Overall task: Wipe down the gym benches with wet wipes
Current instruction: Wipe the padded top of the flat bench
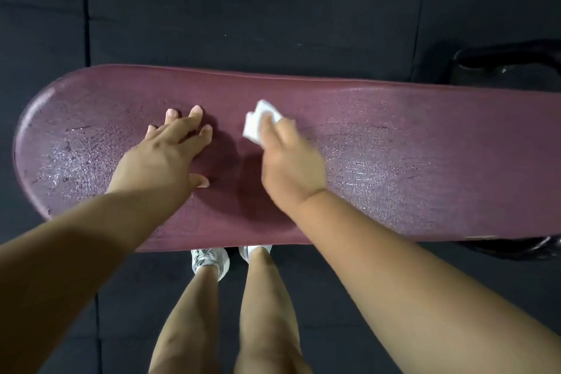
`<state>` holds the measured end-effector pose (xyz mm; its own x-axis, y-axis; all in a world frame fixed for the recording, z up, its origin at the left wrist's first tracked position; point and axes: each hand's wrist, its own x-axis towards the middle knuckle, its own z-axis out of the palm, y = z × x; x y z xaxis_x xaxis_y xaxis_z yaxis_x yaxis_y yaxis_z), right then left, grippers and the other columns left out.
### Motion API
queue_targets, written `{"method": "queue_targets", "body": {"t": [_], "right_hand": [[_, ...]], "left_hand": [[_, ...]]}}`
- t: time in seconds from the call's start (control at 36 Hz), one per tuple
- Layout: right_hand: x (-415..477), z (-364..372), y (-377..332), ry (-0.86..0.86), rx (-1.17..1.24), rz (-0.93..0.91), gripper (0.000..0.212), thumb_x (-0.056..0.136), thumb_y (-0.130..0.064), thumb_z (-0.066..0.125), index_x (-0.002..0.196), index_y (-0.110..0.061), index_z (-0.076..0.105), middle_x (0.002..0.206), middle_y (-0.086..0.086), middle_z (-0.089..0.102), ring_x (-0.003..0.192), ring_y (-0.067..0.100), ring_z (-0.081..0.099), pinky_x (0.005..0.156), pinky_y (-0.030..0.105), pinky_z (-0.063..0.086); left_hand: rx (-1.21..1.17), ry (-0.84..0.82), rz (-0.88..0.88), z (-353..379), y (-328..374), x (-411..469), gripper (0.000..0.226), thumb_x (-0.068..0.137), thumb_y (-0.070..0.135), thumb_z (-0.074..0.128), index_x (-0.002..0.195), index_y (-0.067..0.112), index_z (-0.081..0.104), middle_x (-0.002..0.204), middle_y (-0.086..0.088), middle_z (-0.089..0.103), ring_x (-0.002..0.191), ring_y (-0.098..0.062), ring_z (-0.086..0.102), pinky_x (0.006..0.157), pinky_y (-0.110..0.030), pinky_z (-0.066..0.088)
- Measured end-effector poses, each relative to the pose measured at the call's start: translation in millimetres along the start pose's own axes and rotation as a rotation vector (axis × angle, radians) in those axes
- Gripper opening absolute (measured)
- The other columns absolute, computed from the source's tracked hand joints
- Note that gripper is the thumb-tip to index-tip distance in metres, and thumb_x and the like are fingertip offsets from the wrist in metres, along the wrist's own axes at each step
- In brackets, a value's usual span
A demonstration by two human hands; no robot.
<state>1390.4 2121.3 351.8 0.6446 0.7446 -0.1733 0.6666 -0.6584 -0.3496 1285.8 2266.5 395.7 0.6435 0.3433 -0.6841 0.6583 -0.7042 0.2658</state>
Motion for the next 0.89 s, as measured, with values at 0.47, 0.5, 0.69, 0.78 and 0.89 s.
{"method": "queue_targets", "body": {"t": [0.47, 0.5, 0.69, 0.78, 0.89], "right_hand": [[39.3, -22.4, 23.2, -0.075, -0.034, 0.455, 0.06, 0.09, -0.014, 0.043, 0.148, -0.021, 0.028, 0.152, -0.001, 0.027, 0.112, 0.028, 0.054, 0.084, 0.035, 0.045], [39.6, -16.0, 4.3, -0.162, -0.051, 0.334, 0.06, 0.091, -0.013, 0.044, 0.148, -0.019, 0.026, 0.151, 0.002, 0.029, 0.107, 0.031, 0.056, 0.078, 0.036, 0.046], [42.3, -14.4, -3.1, -0.109, -0.078, -0.187, 0.046, 0.078, -0.017, 0.044, 0.118, -0.014, 0.065, 0.1, 0.007, 0.067, 0.058, 0.032, 0.063, 0.04, 0.031, 0.044], [47.6, -32.6, 22.3, -0.044, -0.124, 0.098, 0.046, 0.087, -0.016, 0.047, 0.132, -0.021, 0.055, 0.111, 0.01, 0.059, 0.071, 0.036, 0.061, 0.055, 0.038, 0.048], [55.2, -27.7, 18.8, 0.0, -0.125, 0.565, 0.051, 0.091, -0.01, 0.045, 0.141, -0.022, 0.043, 0.12, 0.009, 0.048, 0.089, 0.033, 0.057, 0.067, 0.033, 0.035]], "left_hand": [[-0.046, -0.057, -0.023, -9.1, 5.5, -0.5, 0.077, 0.084, 0.031, 0.067, 0.147, 0.036, 0.023, 0.155, 0.021, -0.003, 0.145, -0.017, -0.003, 0.114, -0.037, 0.018], [-0.047, -0.054, -0.01, -9.4, 4.7, -1.0, 0.076, 0.084, 0.031, 0.067, 0.147, 0.036, 0.023, 0.155, 0.021, -0.003, 0.145, -0.016, -0.003, 0.114, -0.035, 0.016], [-0.091, 0.094, 0.121, -7.0, -31.6, -1.9, 0.061, 0.08, 0.018, 0.071, 0.136, 0.024, 0.048, 0.153, 0.015, 0.023, 0.143, -0.01, 0.018, 0.111, -0.032, 0.024], [-0.064, 0.177, 0.094, -12.7, -57.2, -4.7, 0.066, 0.072, 0.014, 0.078, 0.133, 0.017, 0.053, 0.151, 0.001, 0.032, 0.141, -0.023, 0.025, 0.109, -0.045, 0.03], [-0.005, 0.229, -0.048, -22.3, -101.2, -9.3, 0.078, 0.07, 0.02, 0.081, 0.139, 0.013, 0.045, 0.153, -0.007, 0.025, 0.142, -0.031, 0.016, 0.114, -0.049, 0.022]]}}
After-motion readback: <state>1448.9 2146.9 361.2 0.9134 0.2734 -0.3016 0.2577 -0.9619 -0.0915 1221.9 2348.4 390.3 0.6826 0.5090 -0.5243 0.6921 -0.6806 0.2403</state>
